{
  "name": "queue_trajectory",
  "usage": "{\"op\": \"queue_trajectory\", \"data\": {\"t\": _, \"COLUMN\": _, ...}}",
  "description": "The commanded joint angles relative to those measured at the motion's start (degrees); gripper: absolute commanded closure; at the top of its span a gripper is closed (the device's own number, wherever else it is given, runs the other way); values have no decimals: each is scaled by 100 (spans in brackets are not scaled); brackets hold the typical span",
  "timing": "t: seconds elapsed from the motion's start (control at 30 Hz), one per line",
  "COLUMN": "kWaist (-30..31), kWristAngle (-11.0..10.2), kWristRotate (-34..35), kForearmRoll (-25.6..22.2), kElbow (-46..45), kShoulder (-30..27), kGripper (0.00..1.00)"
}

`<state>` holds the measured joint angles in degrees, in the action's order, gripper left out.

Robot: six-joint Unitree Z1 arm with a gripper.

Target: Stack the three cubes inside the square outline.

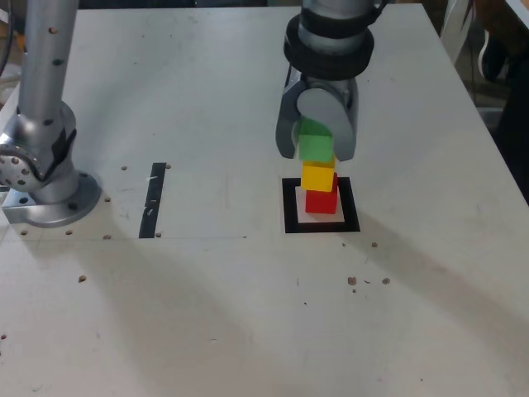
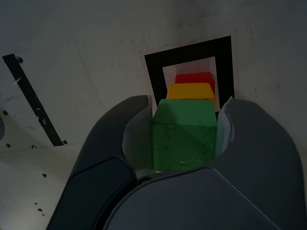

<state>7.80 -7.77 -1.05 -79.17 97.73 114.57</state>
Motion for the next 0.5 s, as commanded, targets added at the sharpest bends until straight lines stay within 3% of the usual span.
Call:
{"op": "queue_trajectory", "data": {"t": 0.0, "kWaist": -7, "kWristAngle": -7, "kWristRotate": -10, "kForearmRoll": 21, "kElbow": 17, "kShoulder": 28, "kGripper": 78}}
{"op": "queue_trajectory", "data": {"t": 0.3, "kWaist": -7, "kWristAngle": 82, "kWristRotate": -10, "kForearmRoll": 26, "kElbow": 41, "kShoulder": 53, "kGripper": 56}}
{"op": "queue_trajectory", "data": {"t": 0.37, "kWaist": -7, "kWristAngle": 100, "kWristRotate": -10, "kForearmRoll": 16, "kElbow": 37, "kShoulder": 52, "kGripper": 46}}
{"op": "queue_trajectory", "data": {"t": 0.47, "kWaist": -7, "kWristAngle": 125, "kWristRotate": -10, "kForearmRoll": -7, "kElbow": 25, "kShoulder": 48, "kGripper": 22}}
